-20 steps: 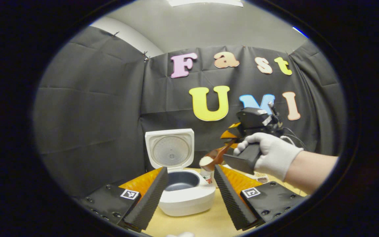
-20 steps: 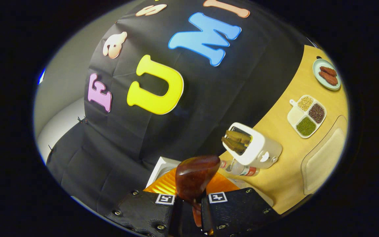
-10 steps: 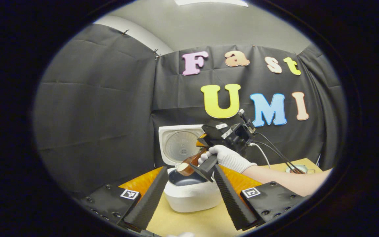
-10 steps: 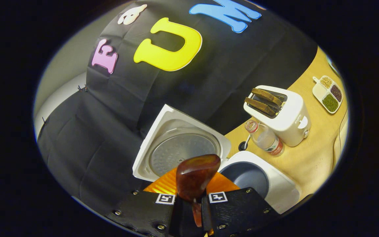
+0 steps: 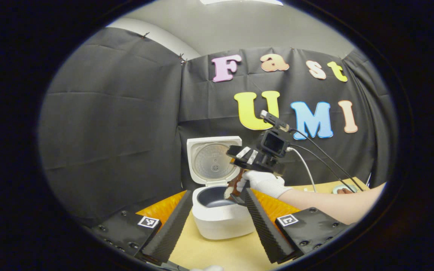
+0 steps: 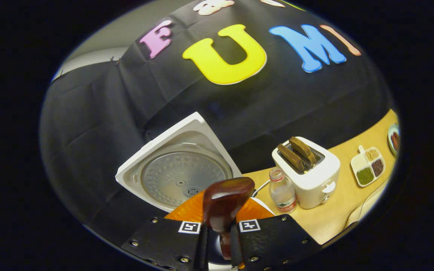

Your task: Close the left gripper, press the button to open the rice cooker; take a wooden spoon from the chopstick holder with the right hand, scoop a spoonful of rice and pour it into the rice cooker, then put the wooden spoon back into the chopstick holder.

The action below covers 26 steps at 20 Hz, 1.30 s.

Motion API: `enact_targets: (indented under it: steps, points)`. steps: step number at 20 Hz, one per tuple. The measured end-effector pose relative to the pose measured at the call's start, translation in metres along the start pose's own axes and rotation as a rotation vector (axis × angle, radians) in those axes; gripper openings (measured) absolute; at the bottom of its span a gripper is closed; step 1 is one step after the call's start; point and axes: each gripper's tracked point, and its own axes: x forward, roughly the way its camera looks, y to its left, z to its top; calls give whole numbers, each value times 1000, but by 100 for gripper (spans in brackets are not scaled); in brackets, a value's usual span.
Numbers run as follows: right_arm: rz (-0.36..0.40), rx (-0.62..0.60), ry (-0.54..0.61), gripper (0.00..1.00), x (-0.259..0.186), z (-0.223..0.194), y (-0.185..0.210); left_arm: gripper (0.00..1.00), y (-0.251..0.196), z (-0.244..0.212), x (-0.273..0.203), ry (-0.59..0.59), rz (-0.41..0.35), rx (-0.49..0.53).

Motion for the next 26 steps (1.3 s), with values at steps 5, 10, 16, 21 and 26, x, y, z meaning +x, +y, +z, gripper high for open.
enact_targets:
  steps: [5, 10, 16, 21, 26]
  points:
    - [0, -299, -47, 22, 4, -1, 3, 97, -11, 3, 1, -4, -13, -4]
    - [74, -650, -132, 23, -4, 4, 18, 97, -18, 3, 0, -1, -24, -10]
    - [157, -884, -197, 23, -18, 1, 38, 96, -28, 8, 1, -11, -47, -9]
    - [166, -698, -117, 23, -14, 6, 26, 99, -29, 11, 3, -20, -54, -14]
    - [197, -244, 6, 23, -11, 19, 12, 99, -30, 20, 0, -38, -62, -7]
